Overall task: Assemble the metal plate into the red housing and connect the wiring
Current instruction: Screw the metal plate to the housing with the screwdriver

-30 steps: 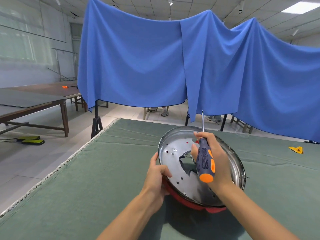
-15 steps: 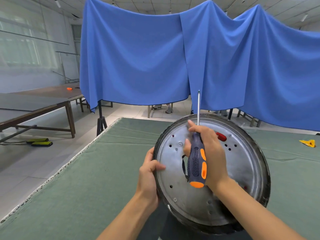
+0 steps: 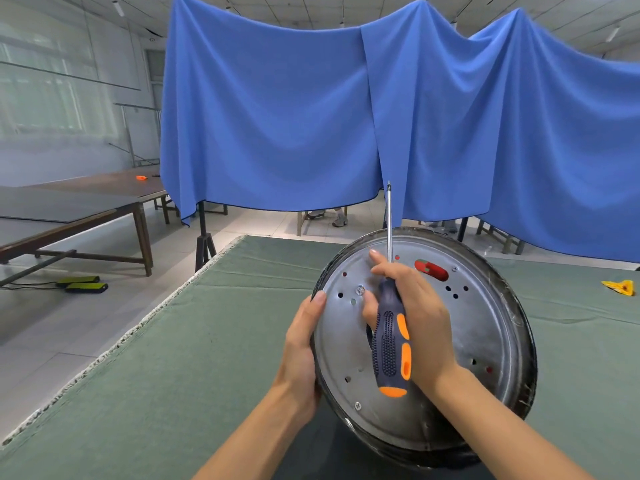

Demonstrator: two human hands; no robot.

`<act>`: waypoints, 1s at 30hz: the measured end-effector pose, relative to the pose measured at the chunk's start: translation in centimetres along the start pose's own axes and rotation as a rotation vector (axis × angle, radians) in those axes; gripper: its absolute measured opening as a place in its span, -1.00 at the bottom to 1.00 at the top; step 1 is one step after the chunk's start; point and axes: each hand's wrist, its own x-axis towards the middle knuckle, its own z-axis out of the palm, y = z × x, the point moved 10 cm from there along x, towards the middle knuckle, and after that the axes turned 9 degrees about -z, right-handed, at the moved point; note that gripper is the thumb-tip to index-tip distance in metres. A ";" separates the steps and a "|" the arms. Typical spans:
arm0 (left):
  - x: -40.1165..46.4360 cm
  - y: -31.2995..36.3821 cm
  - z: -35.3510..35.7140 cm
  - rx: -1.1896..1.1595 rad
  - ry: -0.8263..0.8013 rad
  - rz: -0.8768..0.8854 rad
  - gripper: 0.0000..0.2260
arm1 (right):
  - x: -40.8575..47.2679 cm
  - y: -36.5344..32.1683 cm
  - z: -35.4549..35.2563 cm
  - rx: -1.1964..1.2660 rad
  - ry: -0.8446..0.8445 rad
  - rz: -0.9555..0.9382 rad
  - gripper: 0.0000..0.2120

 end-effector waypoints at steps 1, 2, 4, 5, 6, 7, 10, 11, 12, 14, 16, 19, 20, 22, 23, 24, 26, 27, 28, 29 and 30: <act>0.0 0.0 0.1 0.008 -0.010 0.003 -0.51 | -0.2 0.0 0.0 -0.011 0.004 -0.004 -0.76; -0.1 -0.1 0.3 0.015 -0.028 -0.003 -0.51 | -0.4 -0.1 0.0 -0.015 0.004 -0.007 -0.76; -0.2 0.0 0.6 0.009 -0.046 -0.012 -0.53 | -0.8 -0.2 0.2 -0.016 -0.002 -0.015 -0.74; -0.1 0.2 0.6 0.000 -0.047 -0.003 -0.54 | -1.0 -0.3 0.3 -0.013 -0.006 -0.022 -0.72; -0.1 0.3 0.5 -0.008 -0.046 0.010 -0.54 | -1.2 -0.4 0.5 -0.012 -0.010 -0.034 -0.70; 0.0 0.5 0.5 -0.015 -0.045 0.023 -0.54 | -1.3 -0.6 0.6 -0.011 -0.013 -0.048 -0.66; 0.1 0.6 0.4 -0.040 -0.044 0.032 -0.48 | -1.4 -0.7 0.7 -0.002 -0.011 -0.069 -0.61; 0.1 0.5 0.5 -0.054 -0.055 0.030 -0.48 | -1.4 -0.7 0.7 -0.002 -0.009 -0.066 -0.60; 0.2 0.5 0.6 -0.065 -0.065 0.028 -0.47 | -1.4 -0.6 0.7 -0.003 -0.009 -0.062 -0.61; 0.2 0.6 0.7 -0.084 -0.086 0.033 -0.46 | -1.5 -0.3 0.7 -0.001 -0.011 -0.054 -0.64; 0.2 0.7 0.7 -0.098 -0.097 0.042 -0.45 | -1.7 -0.1 0.7 0.016 -0.013 -0.038 -0.72; 0.7 -0.2 -0.9 -0.042 0.040 -0.016 -0.49 | -1.8 0.3 0.7 0.049 0.000 -0.010 -0.76; 1.0 -0.6 -1.7 0.026 0.122 -0.049 -0.51 | -1.6 0.4 0.6 0.061 0.005 -0.003 -0.76; 1.5 -1.4 -3.5 0.199 0.271 -0.120 -0.56 | -1.1 0.6 0.7 0.136 0.015 0.024 -0.76; 1.6 -1.7 -4.2 0.281 0.322 -0.161 -0.59 | -0.9 0.8 0.8 0.199 0.023 0.048 -0.77; 1.5 -1.8 -4.8 0.358 0.351 -0.200 -0.63 | -0.7 0.9 0.8 0.259 0.038 0.074 -0.77; 1.5 -1.1 -5.9 0.556 0.399 -0.212 -0.73 | -0.5 1.5 0.9 0.365 0.082 0.161 -0.80; 1.6 -0.2 -6.4 0.676 0.429 -0.166 -0.77 | -0.5 2.0 0.9 0.421 0.103 0.227 -0.85; 1.7 0.9 -6.8 0.786 0.463 -0.104 -0.78 | -0.6 2.6 1.0 0.468 0.118 0.290 -0.88; 1.7 1.7 -7.2 0.868 0.498 -0.052 -0.76 | -0.7 3.0 1.0 0.499 0.127 0.333 -0.84; 1.6 2.2 -7.5 0.906 0.527 -0.031 -0.76 | -0.9 3.3 1.1 0.526 0.128 0.367 -0.79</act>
